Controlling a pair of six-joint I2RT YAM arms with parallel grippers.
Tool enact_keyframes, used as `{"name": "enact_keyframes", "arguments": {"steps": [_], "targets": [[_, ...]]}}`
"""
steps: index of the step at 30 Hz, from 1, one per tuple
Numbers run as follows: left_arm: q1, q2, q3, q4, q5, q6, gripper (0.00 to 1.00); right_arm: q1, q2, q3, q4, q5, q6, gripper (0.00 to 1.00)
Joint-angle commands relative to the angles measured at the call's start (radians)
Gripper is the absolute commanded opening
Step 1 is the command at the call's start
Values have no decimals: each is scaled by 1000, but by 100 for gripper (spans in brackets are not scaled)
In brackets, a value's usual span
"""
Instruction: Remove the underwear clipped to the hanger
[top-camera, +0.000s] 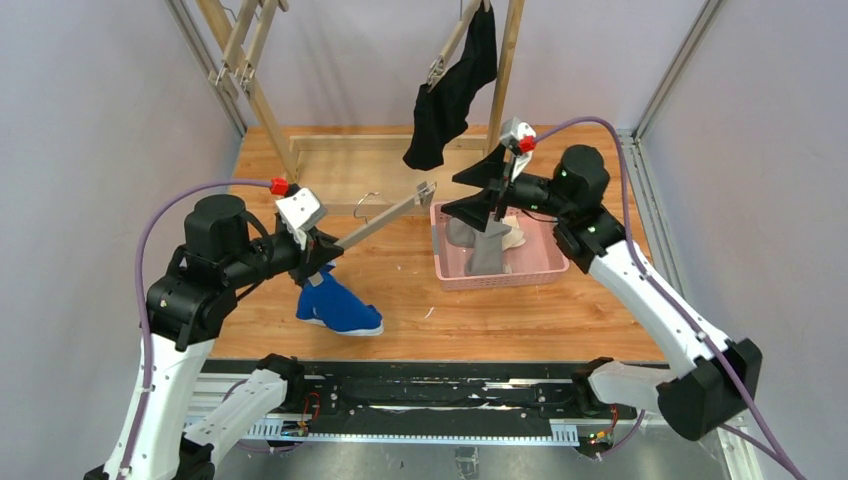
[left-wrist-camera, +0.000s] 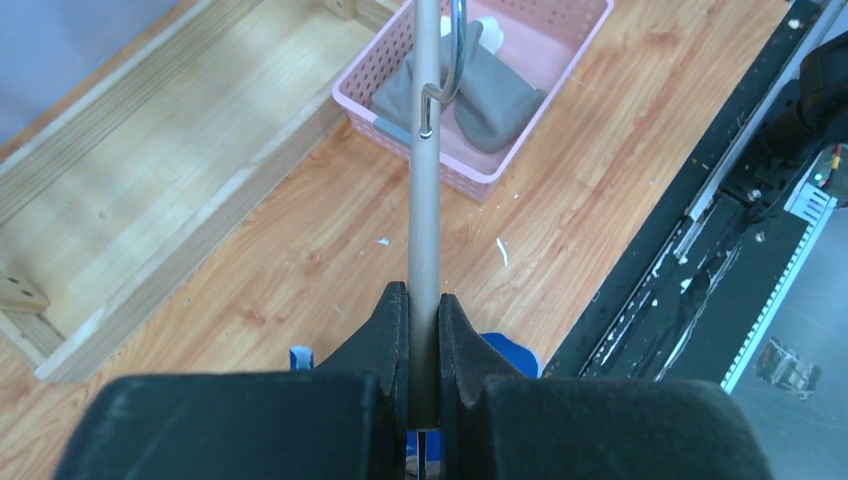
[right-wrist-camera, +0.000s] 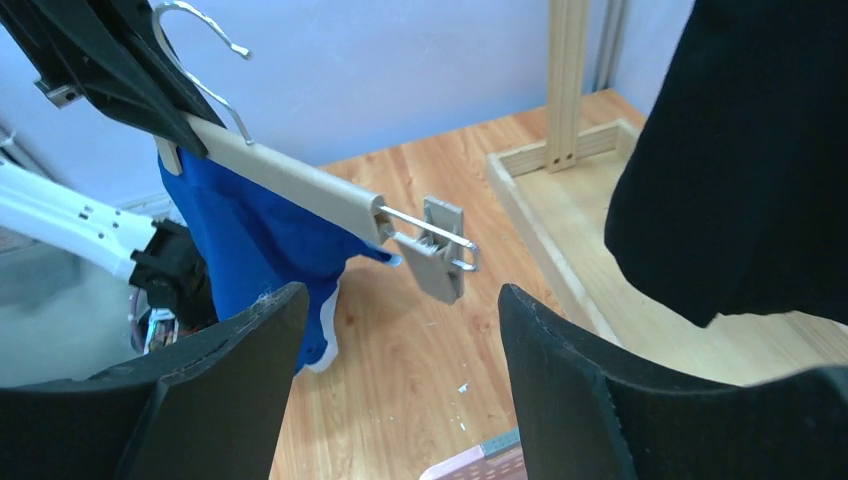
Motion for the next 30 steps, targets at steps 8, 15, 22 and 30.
{"name": "enact_keyframes", "arguments": {"steps": [8,15,22,30], "targets": [[-3,-92,-155,570,133,-356,0,43,-127,-225,388,165,277,57],[-3,-118,-284,831,176,-565,0,125,-52,-236,633,212,393,76],[-2,-132,-361,978,185,-688,0,148,53,-205,899,252,525,87],[-2,-151,-412,1059,181,-748,0,150,145,-166,1097,282,643,84]]}}
